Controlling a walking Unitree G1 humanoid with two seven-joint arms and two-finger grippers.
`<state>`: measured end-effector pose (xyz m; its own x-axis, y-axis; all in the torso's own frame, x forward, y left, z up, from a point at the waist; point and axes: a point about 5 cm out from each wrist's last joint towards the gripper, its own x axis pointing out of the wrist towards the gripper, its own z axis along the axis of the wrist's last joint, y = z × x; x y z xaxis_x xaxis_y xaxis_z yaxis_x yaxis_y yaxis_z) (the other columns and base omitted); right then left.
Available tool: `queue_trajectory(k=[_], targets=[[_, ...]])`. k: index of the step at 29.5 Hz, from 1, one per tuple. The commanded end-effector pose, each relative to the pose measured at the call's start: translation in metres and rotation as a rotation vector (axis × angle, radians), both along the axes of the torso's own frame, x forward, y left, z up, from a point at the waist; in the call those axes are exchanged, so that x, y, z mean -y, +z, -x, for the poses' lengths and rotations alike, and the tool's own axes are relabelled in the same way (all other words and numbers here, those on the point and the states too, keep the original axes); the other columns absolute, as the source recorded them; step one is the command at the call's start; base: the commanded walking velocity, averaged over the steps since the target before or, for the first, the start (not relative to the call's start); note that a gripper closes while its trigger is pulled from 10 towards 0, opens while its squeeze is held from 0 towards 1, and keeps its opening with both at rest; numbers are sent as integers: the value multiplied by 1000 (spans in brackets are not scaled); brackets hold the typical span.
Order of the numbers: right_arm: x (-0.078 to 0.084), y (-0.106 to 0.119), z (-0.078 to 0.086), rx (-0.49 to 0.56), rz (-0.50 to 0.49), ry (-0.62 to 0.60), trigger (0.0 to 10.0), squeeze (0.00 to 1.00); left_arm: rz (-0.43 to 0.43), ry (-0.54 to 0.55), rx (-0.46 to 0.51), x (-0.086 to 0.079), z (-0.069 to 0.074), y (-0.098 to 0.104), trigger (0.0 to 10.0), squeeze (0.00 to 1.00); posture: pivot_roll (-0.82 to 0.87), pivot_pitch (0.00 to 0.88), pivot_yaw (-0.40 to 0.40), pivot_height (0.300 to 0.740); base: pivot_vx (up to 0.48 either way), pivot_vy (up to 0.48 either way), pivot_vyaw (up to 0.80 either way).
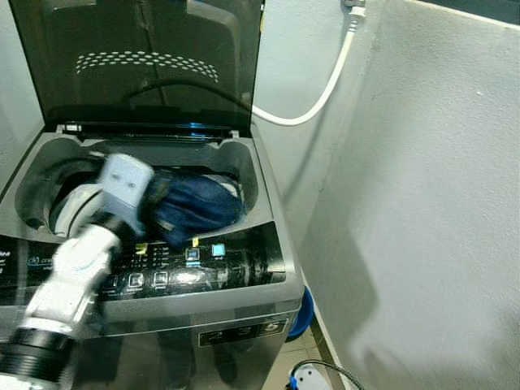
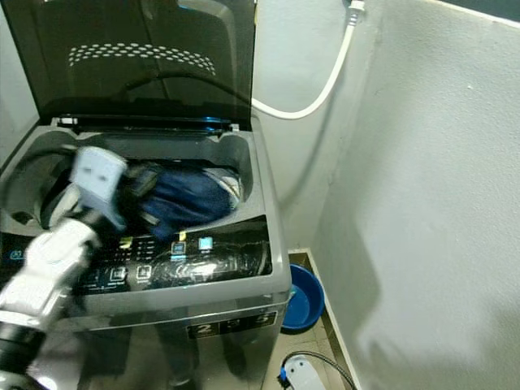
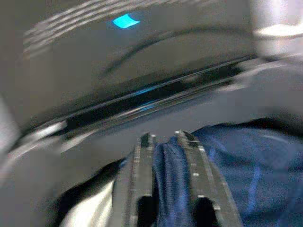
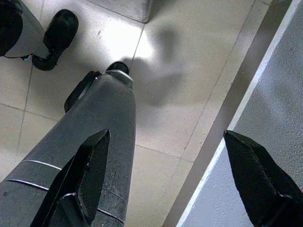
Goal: Clothes washing
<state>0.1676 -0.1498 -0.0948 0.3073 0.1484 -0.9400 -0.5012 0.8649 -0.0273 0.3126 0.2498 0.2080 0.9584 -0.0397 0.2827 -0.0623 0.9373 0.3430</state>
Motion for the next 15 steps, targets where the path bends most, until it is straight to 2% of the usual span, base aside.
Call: queue_trajectory(k=[1,5,6,8,9,11,12,13,14,15], targets=[[2,0,0,-2,7,9,10000,0,-29,125,-70,-19,3,-14,10000,1000,293,0,-115,740,0,0,0],[2,0,0,-2,7,9,10000,0,-29,125,-70,-19,3,-14,10000,1000,293,0,-115,740,0,0,0],[2,0,0,-2,7,11,10000,0,-37,208,-110,-30,8,-24,10000,1000,291,0,-114,740,0,0,0],[4,0,0,-3,8,8,10000,0,9,141,-122,-17,11,-34,10000,1000,284,0,-112,740,0,0,0],[4,0,0,-3,8,8,10000,0,9,141,-122,-17,11,-34,10000,1000,284,0,-112,740,0,0,0],[5,0,1,-4,10,6,10000,0,48,18,-65,3,12,-25,10000,1000,285,0,-114,740,0,0,0],[5,0,1,-4,10,6,10000,0,48,18,-65,3,12,-25,10000,1000,285,0,-114,740,0,0,0],[5,0,1,-5,11,6,10000,0,81,-47,-35,12,13,-17,10000,1000,287,0,-115,740,0,0,0],[5,0,1,-5,11,6,10000,0,128,-122,5,23,14,-7,10000,518,287,0,-115,740,0,0,0],[5,0,2,-5,11,6,10000,0,163,-173,31,30,16,1,10000,314,287,0,-115,740,0,0,0]])
